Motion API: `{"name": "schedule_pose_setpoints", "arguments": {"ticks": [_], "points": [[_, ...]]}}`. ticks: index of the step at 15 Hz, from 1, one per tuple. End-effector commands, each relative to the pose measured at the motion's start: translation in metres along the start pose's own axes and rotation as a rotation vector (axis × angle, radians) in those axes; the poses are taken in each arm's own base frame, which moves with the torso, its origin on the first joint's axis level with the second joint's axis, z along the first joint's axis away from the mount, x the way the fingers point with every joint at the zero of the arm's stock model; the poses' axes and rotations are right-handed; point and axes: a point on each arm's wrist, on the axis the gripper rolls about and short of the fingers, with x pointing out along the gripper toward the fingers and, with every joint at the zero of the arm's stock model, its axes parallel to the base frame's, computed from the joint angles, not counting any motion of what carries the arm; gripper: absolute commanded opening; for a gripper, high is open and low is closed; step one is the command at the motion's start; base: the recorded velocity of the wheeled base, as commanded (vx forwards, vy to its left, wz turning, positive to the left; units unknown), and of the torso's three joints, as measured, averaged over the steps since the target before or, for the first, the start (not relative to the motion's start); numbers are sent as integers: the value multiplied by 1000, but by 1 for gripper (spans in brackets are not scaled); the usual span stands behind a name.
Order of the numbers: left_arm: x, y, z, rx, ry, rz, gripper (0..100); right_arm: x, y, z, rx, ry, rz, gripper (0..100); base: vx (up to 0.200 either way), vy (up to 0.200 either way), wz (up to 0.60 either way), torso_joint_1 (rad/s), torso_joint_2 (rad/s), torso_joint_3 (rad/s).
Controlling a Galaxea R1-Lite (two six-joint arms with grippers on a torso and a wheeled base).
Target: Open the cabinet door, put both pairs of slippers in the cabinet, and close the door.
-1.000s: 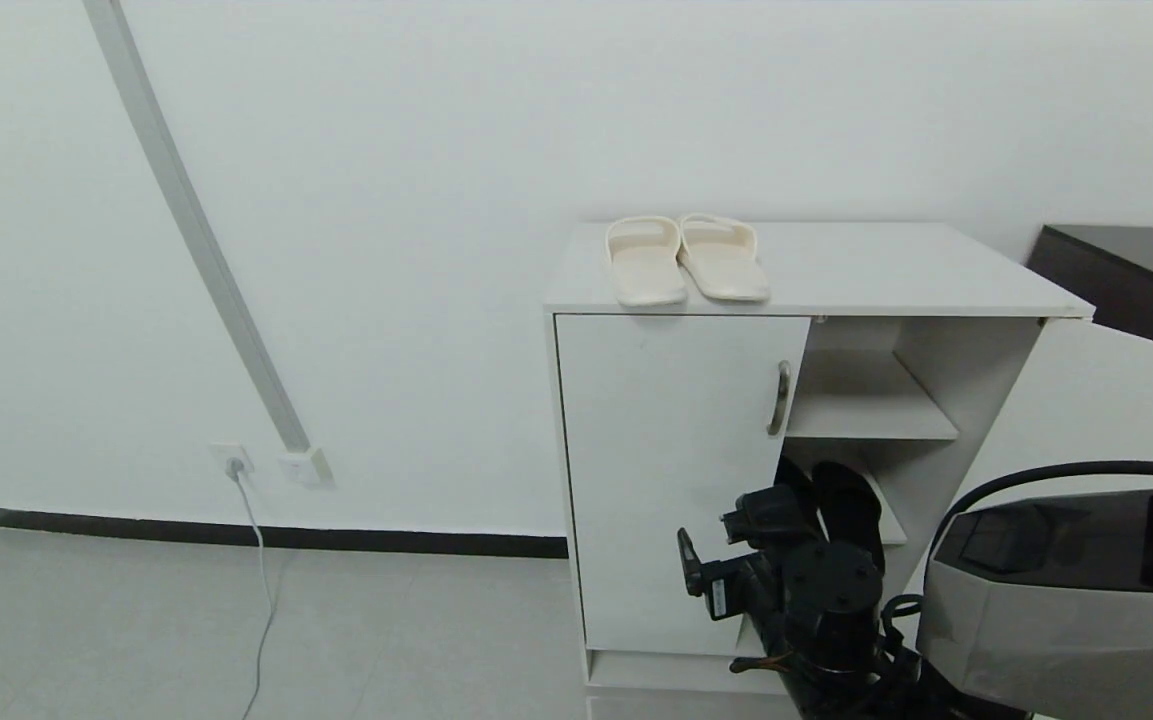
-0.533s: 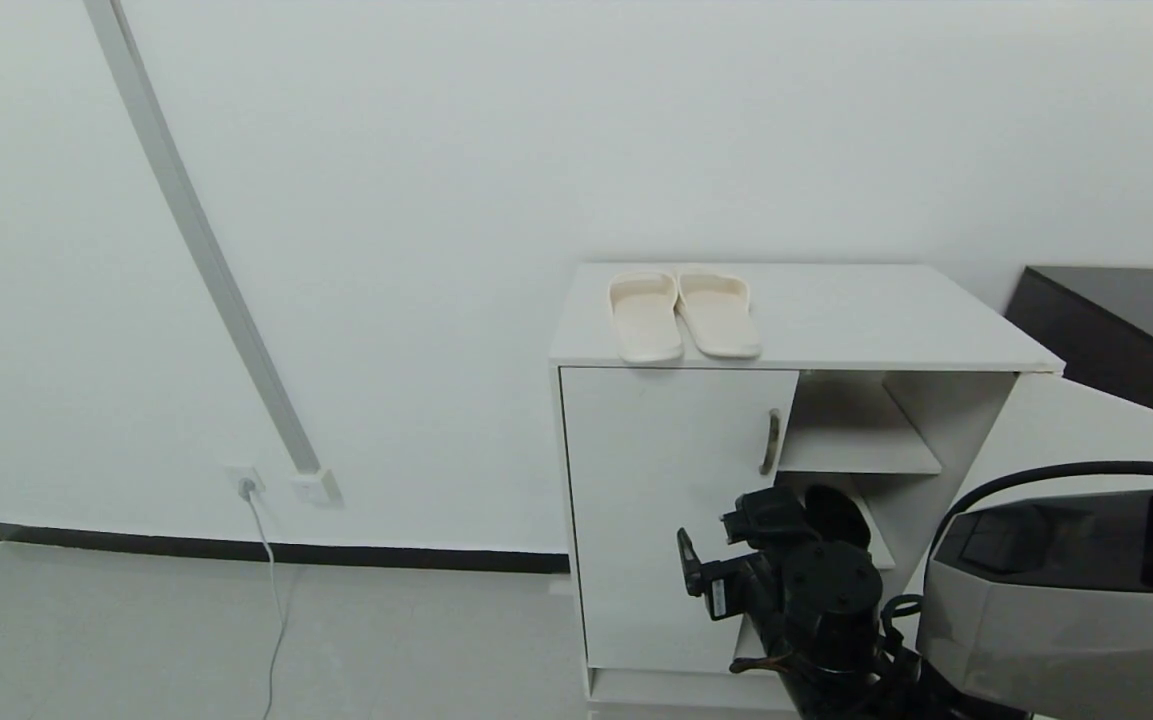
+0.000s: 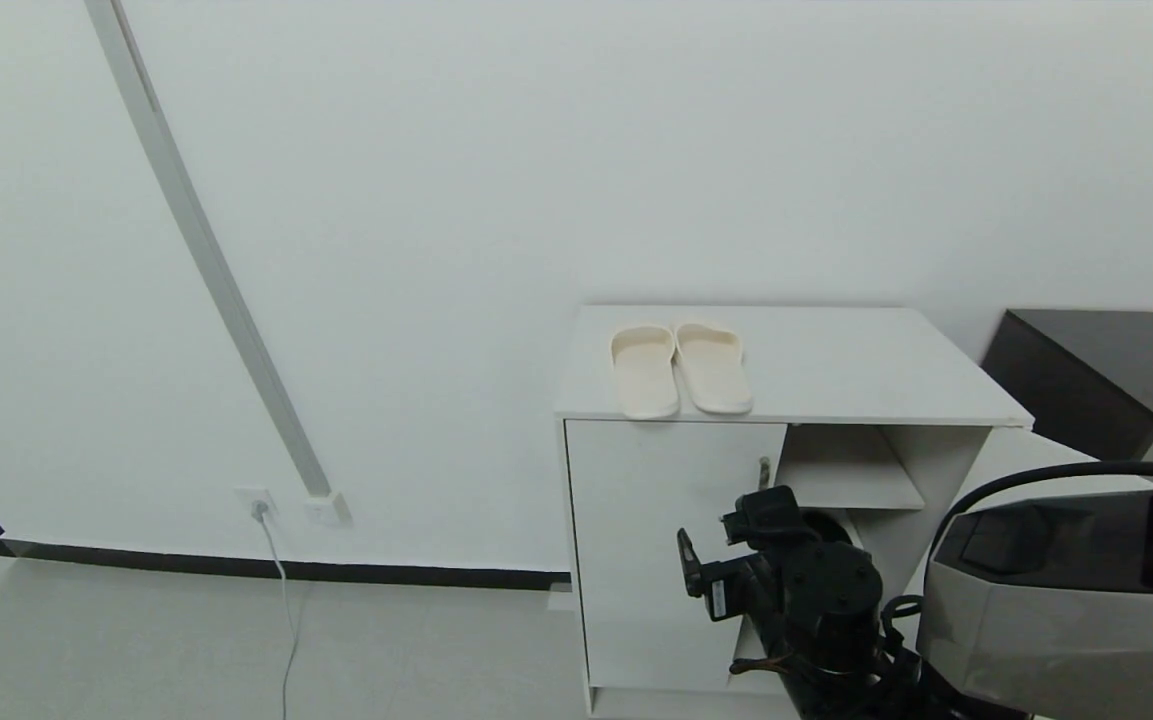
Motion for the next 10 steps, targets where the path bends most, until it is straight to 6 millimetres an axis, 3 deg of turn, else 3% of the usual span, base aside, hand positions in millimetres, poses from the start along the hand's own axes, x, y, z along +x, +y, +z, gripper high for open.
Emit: {"name": "schedule_pose_setpoints", "arguments": {"ticks": [1,10], "points": [[0,0,0,0,1,0,0,0,0,0,0,-1,0,100,0,0,0,242,-544,-295],[0,0,0,-1,1,0,0,1,-1,0,4,-2,0,100,0,0,0,182,-388,-212]]}}
